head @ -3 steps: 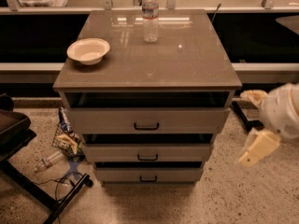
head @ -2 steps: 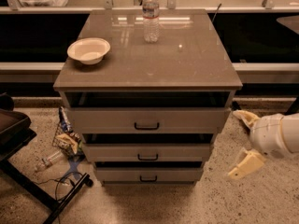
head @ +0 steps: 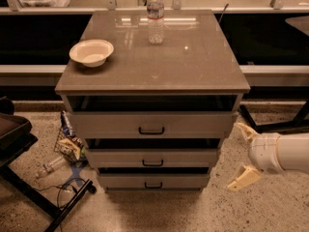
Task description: Open bottom drawer
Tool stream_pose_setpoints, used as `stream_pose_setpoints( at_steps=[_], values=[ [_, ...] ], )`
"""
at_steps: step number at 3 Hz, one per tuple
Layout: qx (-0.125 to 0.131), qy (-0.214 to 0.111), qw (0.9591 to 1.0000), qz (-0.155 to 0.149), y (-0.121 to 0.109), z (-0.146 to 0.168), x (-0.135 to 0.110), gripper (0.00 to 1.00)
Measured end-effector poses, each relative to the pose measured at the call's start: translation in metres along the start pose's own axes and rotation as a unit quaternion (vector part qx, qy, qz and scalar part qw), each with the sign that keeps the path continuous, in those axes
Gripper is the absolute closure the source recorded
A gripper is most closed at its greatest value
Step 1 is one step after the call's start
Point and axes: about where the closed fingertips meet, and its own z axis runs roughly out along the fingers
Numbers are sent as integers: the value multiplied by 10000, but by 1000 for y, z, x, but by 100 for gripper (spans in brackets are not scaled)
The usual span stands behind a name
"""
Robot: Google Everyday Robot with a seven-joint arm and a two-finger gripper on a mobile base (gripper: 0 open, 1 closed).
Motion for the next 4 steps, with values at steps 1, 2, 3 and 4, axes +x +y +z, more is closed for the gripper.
stream_pose_setpoints(
  at_steps=[1,2,3,4],
  values=[
    [89,60,9999,-7,11,32,17,0],
    [91,-135,9998,-120,41,118,56,0],
    [-53,-171,9996,-240,57,176,81,0],
    [-347,-23,9993,-164,76,246,116,0]
  ],
)
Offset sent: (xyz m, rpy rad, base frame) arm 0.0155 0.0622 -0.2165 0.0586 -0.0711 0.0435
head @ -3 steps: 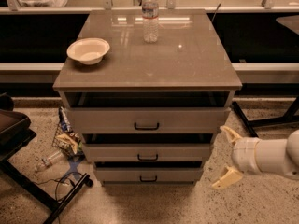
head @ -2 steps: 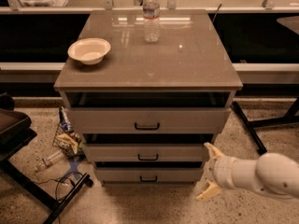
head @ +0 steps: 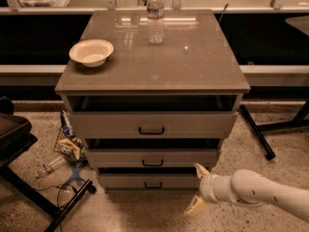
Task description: Open bottom drawer
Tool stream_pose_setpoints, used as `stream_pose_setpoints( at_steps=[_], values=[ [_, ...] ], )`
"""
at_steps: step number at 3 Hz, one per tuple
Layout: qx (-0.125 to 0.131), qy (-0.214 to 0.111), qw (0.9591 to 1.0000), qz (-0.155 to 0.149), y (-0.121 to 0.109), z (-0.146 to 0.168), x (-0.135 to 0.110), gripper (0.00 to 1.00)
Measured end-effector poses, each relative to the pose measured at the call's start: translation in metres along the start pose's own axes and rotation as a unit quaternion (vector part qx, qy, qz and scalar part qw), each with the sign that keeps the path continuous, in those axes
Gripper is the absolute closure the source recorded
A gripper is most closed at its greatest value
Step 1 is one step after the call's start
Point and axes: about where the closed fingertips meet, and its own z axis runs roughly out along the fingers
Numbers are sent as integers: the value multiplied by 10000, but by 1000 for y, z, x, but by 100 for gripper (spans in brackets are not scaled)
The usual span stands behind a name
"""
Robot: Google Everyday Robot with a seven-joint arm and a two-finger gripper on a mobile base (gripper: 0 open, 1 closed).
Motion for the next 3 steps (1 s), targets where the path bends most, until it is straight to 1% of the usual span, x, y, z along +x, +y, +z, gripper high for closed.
stream_pose_setpoints(
  at_steps=[1,2,3],
  values=[
    [-225,191,9993,223,6,29,17,0],
    [-272,201,9992,228,8,34,19,0],
    [-333,-14,9989,325,15,52,26,0]
  ],
)
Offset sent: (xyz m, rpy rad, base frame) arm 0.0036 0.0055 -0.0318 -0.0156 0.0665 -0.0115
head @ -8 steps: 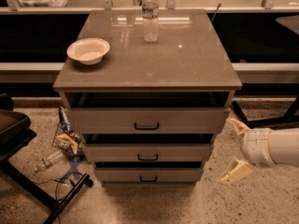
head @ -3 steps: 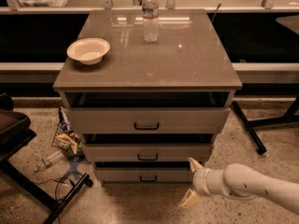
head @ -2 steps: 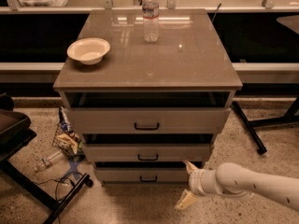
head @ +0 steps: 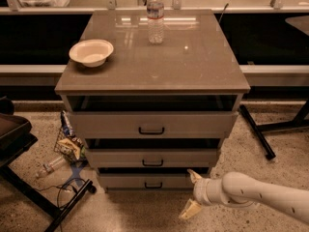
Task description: Open bottom drawer
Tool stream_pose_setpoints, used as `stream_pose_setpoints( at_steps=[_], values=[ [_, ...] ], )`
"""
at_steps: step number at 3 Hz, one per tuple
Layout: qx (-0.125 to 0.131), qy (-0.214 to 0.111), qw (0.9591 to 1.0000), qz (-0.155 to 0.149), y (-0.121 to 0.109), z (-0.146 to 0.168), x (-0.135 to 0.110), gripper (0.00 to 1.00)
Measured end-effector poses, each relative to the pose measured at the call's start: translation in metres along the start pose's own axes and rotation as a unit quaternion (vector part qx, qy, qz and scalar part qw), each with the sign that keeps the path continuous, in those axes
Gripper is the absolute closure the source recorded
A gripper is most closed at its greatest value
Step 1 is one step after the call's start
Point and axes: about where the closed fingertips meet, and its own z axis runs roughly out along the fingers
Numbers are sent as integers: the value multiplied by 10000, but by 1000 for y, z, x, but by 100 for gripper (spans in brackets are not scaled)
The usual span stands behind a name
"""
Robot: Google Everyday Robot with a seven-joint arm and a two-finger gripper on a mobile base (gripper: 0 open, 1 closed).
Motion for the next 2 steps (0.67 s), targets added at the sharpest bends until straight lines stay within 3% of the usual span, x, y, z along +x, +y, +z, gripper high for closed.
stream_pose_setpoints(
  at_steps=[2],
  values=[
    [-276,-584,9979,-93,-12,65,35,0]
  ],
)
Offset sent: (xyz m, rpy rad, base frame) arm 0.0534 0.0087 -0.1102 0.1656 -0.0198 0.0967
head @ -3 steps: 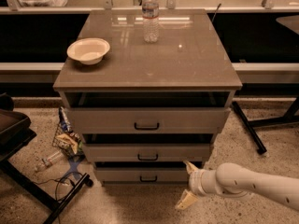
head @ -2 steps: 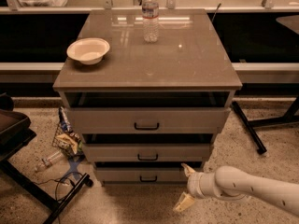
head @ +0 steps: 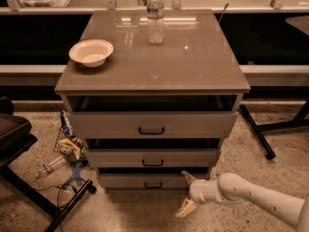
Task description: Open bottom drawer
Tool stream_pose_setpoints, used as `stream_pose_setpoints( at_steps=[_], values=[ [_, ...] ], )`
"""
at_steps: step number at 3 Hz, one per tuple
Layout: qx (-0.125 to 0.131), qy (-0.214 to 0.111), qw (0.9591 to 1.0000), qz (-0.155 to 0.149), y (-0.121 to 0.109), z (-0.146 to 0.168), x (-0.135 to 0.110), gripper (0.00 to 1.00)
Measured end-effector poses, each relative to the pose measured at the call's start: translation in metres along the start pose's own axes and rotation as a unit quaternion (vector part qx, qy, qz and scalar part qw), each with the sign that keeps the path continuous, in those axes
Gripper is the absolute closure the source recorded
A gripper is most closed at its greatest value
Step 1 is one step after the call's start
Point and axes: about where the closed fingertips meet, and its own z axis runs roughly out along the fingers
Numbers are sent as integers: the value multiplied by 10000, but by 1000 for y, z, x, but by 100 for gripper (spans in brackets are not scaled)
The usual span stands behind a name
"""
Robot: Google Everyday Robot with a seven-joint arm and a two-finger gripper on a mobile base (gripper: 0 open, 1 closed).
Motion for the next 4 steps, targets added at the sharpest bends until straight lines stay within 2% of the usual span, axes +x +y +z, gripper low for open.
stream_pose_setpoints(
  at_steps=[1,2,3,4],
  values=[
    [-35,-275,9996,-6,-20,30,27,0],
    [-21,-348,9994,18,-30,48,41,0],
    [31,-337,9994,26,-43,68,48,0],
    [68,-288,9995,-54,-53,81,45,0]
  ],
)
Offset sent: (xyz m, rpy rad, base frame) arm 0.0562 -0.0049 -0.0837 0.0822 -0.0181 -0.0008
